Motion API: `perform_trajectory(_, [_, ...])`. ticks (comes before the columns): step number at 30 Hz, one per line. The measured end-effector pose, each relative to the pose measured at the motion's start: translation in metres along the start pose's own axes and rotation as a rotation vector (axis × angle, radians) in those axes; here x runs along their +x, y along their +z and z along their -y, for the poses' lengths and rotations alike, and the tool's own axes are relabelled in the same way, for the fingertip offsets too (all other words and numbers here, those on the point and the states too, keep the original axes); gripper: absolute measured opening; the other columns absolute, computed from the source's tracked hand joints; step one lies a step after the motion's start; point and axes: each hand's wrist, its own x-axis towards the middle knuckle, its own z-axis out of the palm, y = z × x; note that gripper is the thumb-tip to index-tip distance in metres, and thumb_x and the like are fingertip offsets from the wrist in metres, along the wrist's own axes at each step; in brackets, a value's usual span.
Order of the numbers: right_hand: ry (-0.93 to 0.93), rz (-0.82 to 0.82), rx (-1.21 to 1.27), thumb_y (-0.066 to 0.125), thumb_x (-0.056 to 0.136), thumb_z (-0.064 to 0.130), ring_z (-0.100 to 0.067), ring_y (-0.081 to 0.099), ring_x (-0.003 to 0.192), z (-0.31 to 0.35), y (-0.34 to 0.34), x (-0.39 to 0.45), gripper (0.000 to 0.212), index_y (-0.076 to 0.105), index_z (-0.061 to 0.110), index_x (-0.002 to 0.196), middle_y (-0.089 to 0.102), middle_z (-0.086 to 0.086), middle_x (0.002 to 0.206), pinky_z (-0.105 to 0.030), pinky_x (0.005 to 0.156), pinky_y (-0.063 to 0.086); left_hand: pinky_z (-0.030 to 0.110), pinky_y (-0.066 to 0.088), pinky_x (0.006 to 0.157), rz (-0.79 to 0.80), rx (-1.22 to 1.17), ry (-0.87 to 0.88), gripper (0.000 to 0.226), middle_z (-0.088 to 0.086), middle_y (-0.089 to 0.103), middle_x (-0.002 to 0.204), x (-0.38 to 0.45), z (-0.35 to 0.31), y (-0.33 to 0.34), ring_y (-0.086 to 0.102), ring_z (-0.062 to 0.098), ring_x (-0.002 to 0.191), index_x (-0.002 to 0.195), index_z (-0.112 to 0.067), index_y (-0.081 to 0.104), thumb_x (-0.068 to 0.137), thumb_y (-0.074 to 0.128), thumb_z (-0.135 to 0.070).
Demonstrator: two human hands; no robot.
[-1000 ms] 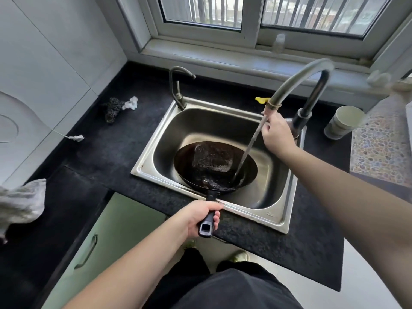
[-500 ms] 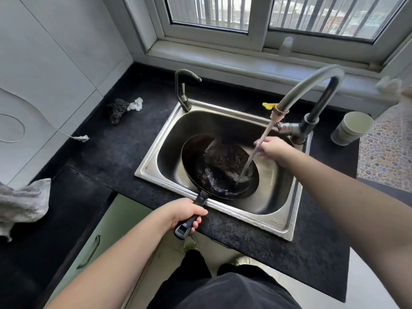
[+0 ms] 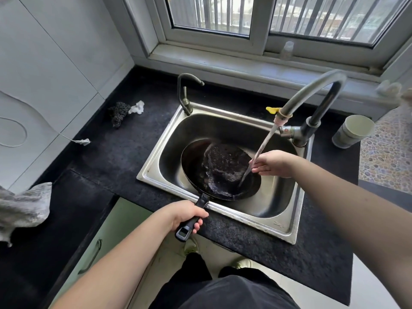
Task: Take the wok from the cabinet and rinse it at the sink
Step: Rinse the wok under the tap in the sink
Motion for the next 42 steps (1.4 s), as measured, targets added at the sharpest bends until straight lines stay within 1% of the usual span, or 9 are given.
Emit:
perform_trajectory(5, [-0.039,-0.014,-0.041,0.052,0.096,0.016,-0.02,0.065,0.094,-0.001,-0.006,-0.003,0.019,0.064,0.006,0.106,0.067,-0.009,0.102,-0.026,0.083,0.05,0.023,0.046,0.043,0.044,-0.04,-0.027,0.014,0.003,0.052,0.057,0.0,-0.001,0.001,0.049,0.011,0.041,0.083,-0.008,0.048,0.095,0.055,-0.01])
perform_trajectory(9, [-0.11,-0.116,-0.081,0.051,0.097,0.017,-0.023,0.066,0.089,0.005,-0.017,-0.002,0.017,0.065,0.009,0.095,0.068,-0.013,0.104,-0.027,0.076,0.05,0.033,0.059,0.052,0.085,-0.122,-0.068,0.012,0.01,0.06,0.071,-0.004,-0.003,0.001,0.064,0.015,0.05,0.09,0.0,0.052,0.097,0.052,-0.009])
perform_trajectory(14, [-0.264,-0.347,-0.089,0.041,0.101,0.017,-0.017,0.06,0.07,0.029,-0.035,0.001,0.022,0.06,0.008,0.097,0.065,-0.018,0.105,-0.024,0.061,0.044,0.018,0.039,0.038,0.08,-0.128,-0.065,0.02,-0.002,0.048,0.052,-0.002,0.0,-0.005,0.043,0.007,0.037,0.078,-0.012,0.044,0.097,0.051,-0.009])
perform_trajectory(18, [-0.25,-0.386,-0.052,0.04,0.101,0.017,-0.031,0.065,0.083,0.042,-0.045,0.007,0.027,0.057,0.012,0.081,0.064,-0.026,0.117,-0.028,0.063,0.045,0.017,0.036,0.038,0.036,-0.063,-0.011,0.022,-0.003,0.044,0.052,-0.004,-0.003,-0.013,0.038,0.006,0.035,0.078,-0.015,0.041,0.098,0.049,-0.009])
perform_trajectory(24, [-0.236,-0.498,-0.109,0.044,0.099,0.018,-0.023,0.066,0.07,0.044,-0.048,0.014,0.028,0.061,0.01,0.079,0.069,-0.021,0.105,-0.025,0.055,0.05,0.017,0.035,0.037,0.04,-0.047,0.036,0.02,-0.002,0.043,0.052,-0.008,-0.012,-0.014,0.037,0.006,0.035,0.08,-0.014,0.041,0.096,0.047,-0.003])
perform_trajectory(28, [-0.257,-0.6,-0.167,0.045,0.095,0.022,-0.021,0.066,0.061,0.042,-0.053,0.015,0.034,0.068,0.002,0.08,0.072,-0.013,0.083,-0.039,0.071,0.057,0.019,0.036,0.038,0.054,-0.023,0.068,0.021,-0.001,0.043,0.054,-0.009,-0.006,-0.011,0.037,0.007,0.036,0.078,-0.014,0.04,0.095,0.047,-0.003])
perform_trajectory(31, [-0.274,-0.677,-0.333,0.044,0.088,0.028,-0.022,0.069,0.063,0.042,-0.055,0.008,0.037,0.071,0.008,0.073,0.071,-0.006,0.068,-0.04,0.076,0.058,0.019,0.036,0.038,0.056,-0.013,0.089,0.025,0.0,0.043,0.054,-0.008,0.002,-0.006,0.036,0.007,0.036,0.075,-0.013,0.039,0.095,0.047,-0.002])
perform_trajectory(36, [-0.269,-0.815,-0.662,0.038,0.088,0.041,-0.035,0.065,0.08,0.042,-0.052,0.0,0.046,0.069,0.009,0.079,0.07,-0.013,0.08,-0.035,0.064,0.048,0.02,0.036,0.038,0.065,-0.016,0.109,0.025,0.0,0.043,0.054,-0.006,0.004,0.001,0.036,0.008,0.036,0.075,-0.012,0.038,0.095,0.046,-0.001])
perform_trajectory(42, [-0.257,-0.876,-0.55,0.024,0.084,0.057,-0.031,0.066,0.076,0.038,-0.069,0.004,0.063,0.067,0.012,0.07,0.07,-0.009,0.072,-0.041,0.075,0.053,0.02,0.037,0.038,0.034,0.017,0.095,0.022,0.0,0.043,0.055,-0.006,0.004,-0.001,0.037,0.008,0.036,0.077,-0.012,0.039,0.094,0.048,-0.002])
